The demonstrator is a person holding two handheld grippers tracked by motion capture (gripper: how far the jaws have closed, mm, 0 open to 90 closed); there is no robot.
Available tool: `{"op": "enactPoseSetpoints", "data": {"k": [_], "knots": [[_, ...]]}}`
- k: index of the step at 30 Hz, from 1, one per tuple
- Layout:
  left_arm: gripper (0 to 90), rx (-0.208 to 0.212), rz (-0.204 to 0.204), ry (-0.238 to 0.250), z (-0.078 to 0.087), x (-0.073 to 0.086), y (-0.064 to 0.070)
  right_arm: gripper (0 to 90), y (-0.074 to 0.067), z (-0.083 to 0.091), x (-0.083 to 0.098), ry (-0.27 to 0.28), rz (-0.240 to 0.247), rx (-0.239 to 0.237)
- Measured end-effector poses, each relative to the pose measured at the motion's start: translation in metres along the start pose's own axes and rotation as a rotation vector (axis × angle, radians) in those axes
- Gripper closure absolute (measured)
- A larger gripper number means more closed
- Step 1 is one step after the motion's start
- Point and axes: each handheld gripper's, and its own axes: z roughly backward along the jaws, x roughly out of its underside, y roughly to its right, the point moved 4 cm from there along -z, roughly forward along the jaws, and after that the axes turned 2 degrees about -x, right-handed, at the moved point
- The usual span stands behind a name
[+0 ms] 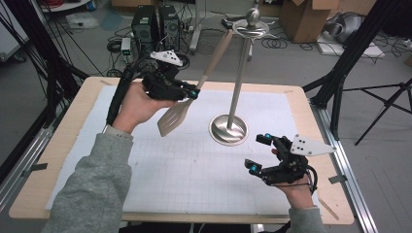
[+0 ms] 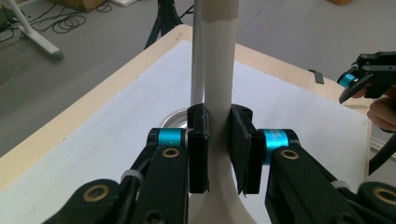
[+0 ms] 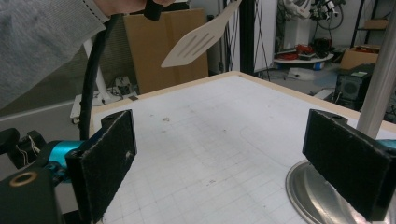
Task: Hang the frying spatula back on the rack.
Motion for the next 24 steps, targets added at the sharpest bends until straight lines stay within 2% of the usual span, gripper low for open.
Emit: {"op": "enactPoseSetpoints", "data": {"k": [11, 24], "knots": [[77.4, -0.021, -0.021, -0.014, -0.01, -0.001, 0.003, 8.5, 0.0, 0.0, 0.0, 0.001, 0.003, 0.0], [77.4, -0.03, -0.017, -0.015, -0.025, -0.002, 0.003, 8.5, 0.001, 0.0, 0.001, -0.001, -0.003, 0.0]]}}
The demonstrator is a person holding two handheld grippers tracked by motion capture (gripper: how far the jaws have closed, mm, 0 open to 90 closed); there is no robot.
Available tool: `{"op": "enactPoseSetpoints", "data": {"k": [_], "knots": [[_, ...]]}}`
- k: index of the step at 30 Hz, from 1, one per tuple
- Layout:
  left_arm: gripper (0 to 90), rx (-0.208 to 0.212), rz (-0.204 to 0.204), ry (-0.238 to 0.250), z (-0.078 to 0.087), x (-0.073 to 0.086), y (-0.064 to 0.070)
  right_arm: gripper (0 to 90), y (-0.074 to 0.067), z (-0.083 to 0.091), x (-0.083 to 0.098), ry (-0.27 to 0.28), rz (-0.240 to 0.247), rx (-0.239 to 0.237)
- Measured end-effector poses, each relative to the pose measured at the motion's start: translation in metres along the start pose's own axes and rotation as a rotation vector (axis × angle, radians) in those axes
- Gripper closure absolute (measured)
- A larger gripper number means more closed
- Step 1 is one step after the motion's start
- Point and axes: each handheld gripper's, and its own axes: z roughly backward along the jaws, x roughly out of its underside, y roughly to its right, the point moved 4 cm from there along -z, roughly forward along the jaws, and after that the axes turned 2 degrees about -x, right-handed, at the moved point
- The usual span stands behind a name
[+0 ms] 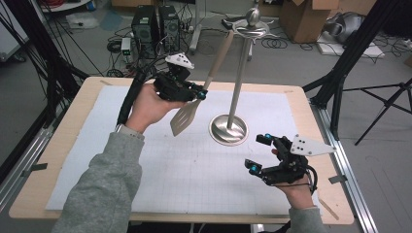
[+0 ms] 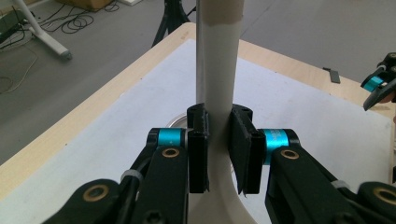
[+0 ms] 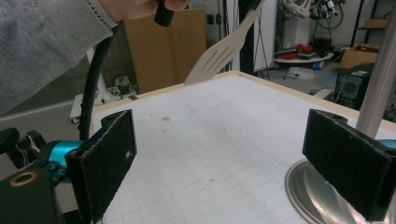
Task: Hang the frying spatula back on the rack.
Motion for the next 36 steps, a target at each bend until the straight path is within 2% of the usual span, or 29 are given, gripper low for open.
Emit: {"op": "enactPoseSetpoints", "data": {"k": [11, 20, 25, 28, 30, 33, 34, 36], "knots": [[77.4, -0.008, 0.014, -0.005, -0.015, -0.002, 0.002, 8.5, -0.001, 0.0, 0.001, -0.004, -0.004, -0.001], [77.3, 0.011, 0.038, 0.023, -0.025, -0.002, 0.003, 8.4, 0.0, 0.001, 0.001, 0.0, 0.0, 0.003], [77.1, 0.014, 0.033, 0.03, -0.028, -0.002, 0.005, 8.5, -0.001, 0.001, 0.001, 0.0, 0.001, 0.003], [75.8, 0.009, 0.01, 0.044, -0.028, -0.002, 0.004, 8.5, -0.001, 0.003, 0.0, 0.004, -0.001, 0.007], [68.2, 0.041, -0.002, 0.066, -0.027, -0.001, 0.005, 8.5, -0.001, 0.004, 0.0, 0.008, 0.002, 0.007], [57.3, 0.117, -0.006, 0.041, -0.025, 0.002, 0.008, 8.5, 0.0, 0.004, 0.001, 0.008, 0.001, 0.008], [53.0, 0.128, -0.02, 0.029, -0.024, 0.004, 0.009, 8.4, 0.0, 0.003, 0.001, 0.011, 0.002, 0.011], [47.2, 0.142, -0.029, 0.042, -0.021, 0.006, 0.01, 8.4, 0.0, 0.003, 0.002, 0.004, -0.002, 0.015]]}}
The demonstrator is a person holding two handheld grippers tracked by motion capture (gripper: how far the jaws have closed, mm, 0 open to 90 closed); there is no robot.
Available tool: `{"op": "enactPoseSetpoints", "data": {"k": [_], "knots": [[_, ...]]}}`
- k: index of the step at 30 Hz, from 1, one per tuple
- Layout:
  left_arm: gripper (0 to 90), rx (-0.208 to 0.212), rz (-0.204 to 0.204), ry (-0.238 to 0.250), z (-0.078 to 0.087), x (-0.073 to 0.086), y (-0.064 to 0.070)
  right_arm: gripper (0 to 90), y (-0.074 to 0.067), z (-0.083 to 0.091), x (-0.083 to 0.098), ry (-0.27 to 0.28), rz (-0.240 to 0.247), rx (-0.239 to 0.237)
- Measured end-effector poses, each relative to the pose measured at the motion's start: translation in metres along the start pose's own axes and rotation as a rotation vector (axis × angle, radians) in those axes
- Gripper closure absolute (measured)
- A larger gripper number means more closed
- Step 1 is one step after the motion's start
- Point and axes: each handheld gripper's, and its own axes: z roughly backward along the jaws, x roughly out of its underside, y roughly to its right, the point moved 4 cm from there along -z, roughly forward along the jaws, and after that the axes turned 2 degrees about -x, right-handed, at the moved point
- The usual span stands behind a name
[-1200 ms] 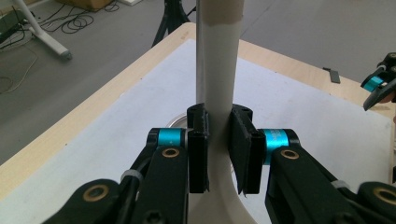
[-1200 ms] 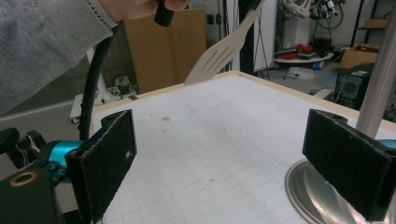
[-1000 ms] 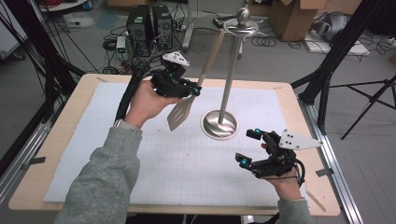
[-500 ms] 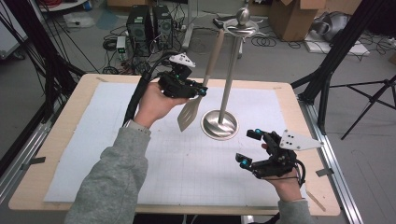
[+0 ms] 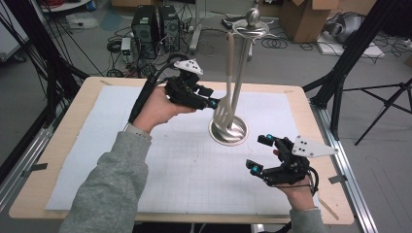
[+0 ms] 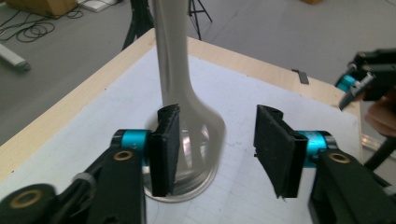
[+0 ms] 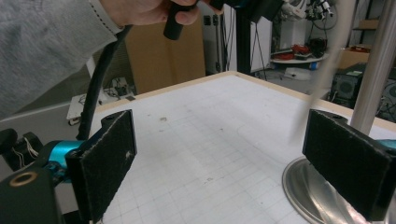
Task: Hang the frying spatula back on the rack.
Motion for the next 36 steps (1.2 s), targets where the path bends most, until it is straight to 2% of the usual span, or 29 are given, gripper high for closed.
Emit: {"op": "enactPoseSetpoints", "data": {"k": [2, 5, 8, 10, 13, 21, 31, 36], "knots": [[39.9, 0.024, -0.006, 0.022, 0.003, 0.002, 0.001, 8.5, 0.0, 0.0, 0.001, 0.0, -0.004, 0.002], [24.0, 0.014, -0.035, 0.032, 0.009, 0.006, 0.002, 8.4, 0.0, 0.001, 0.0, 0.007, -0.004, 0.002], [19.5, 0.021, -0.018, 0.057, 0.015, 0.009, 0.004, 8.4, 0.001, 0.002, 0.0, 0.014, -0.004, 0.005], [16.5, -0.009, -0.019, 0.077, 0.021, 0.012, 0.002, 8.4, 0.001, 0.003, -0.001, 0.017, -0.002, 0.009], [15.8, -0.046, -0.018, 0.098, 0.029, 0.017, 0.0, 8.4, 0.002, 0.002, 0.0, 0.018, -0.006, 0.011], [15.8, -0.065, 0.005, 0.161, 0.053, 0.031, -0.006, 8.4, 0.004, 0.0, 0.0, 0.013, -0.009, 0.007], [15.9, -0.128, 0.01, 0.196, 0.09, 0.054, -0.011, 8.4, 0.008, -0.006, 0.0, 0.014, -0.004, -0.005], [15.9, -0.142, 0.01, 0.2, 0.103, 0.07, -0.012, 8.5, 0.008, -0.009, 0.0, 0.007, -0.008, -0.01]]}}
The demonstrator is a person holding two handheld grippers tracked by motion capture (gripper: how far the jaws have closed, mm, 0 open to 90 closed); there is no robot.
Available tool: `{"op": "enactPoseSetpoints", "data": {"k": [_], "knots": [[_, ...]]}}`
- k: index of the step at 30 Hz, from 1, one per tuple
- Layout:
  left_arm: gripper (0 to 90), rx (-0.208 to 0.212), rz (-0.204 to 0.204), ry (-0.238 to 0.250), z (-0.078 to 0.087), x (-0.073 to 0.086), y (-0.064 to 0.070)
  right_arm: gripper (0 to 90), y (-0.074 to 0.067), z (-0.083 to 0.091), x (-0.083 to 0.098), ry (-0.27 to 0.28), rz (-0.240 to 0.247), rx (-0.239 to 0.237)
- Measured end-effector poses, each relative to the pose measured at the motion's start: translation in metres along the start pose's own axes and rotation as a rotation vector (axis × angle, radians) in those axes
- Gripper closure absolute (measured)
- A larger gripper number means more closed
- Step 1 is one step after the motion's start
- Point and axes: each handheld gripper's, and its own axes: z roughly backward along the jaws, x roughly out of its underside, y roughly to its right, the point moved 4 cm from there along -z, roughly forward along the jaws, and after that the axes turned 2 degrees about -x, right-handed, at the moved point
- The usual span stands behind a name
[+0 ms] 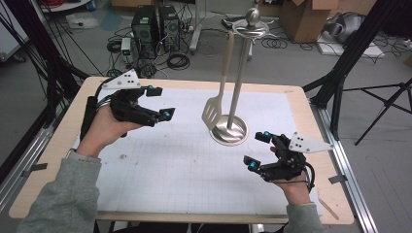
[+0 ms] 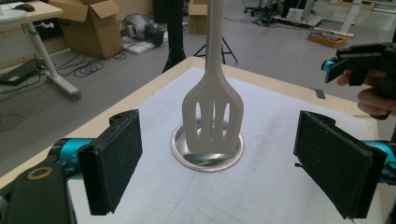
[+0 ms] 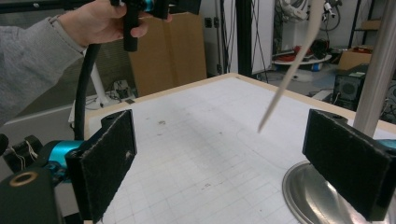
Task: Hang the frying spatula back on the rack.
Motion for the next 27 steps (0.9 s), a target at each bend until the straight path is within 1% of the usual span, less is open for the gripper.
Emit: {"op": "enactPoseSetpoints", "data": {"k": [5, 6, 7, 8, 11, 14, 15, 16, 20, 24, 27], "knots": [[15.8, -0.019, -0.012, 0.011, 0.012, 0.015, -0.001, 8.5, 0.001, 0.001, 0.0, 0.002, 0.002, 0.005], [15.8, -0.022, -0.009, 0.019, 0.014, 0.018, -0.001, 8.4, 0.001, 0.001, 0.0, 0.003, 0.006, 0.008], [15.8, -0.022, -0.006, 0.03, 0.017, 0.021, -0.001, 8.5, 0.0, 0.001, 0.0, 0.0, -0.001, 0.008], [15.8, -0.022, 0.005, 0.041, 0.019, 0.024, -0.002, 8.5, 0.0, 0.001, 0.0, -0.002, 0.0, 0.008], [15.8, -0.029, 0.015, 0.052, 0.027, 0.033, -0.004, 8.5, -0.001, 0.002, 0.0, -0.005, 0.006, 0.013], [15.8, -0.034, 0.027, 0.071, 0.036, 0.039, -0.006, 8.4, -0.001, 0.003, 0.001, -0.007, 0.008, 0.021], [15.8, -0.044, 0.027, 0.074, 0.039, 0.041, -0.006, 8.4, -0.001, 0.004, 0.001, -0.009, 0.004, 0.023], [15.8, -0.053, 0.025, 0.077, 0.042, 0.043, -0.007, 8.5, -0.001, 0.003, 0.001, -0.004, 0.011, 0.026], [15.8, -0.074, 0.022, 0.089, 0.052, 0.05, -0.006, 8.5, -0.001, 0.004, 0.002, -0.013, 0.012, 0.033], [15.8, -0.093, 0.018, 0.114, 0.063, 0.057, -0.004, 8.5, -0.001, 0.004, 0.002, -0.013, 0.011, 0.037], [15.8, -0.098, 0.031, 0.121, 0.069, 0.063, -0.005, 8.5, 0.0, 0.004, 0.002, -0.013, 0.014, 0.039]]}}
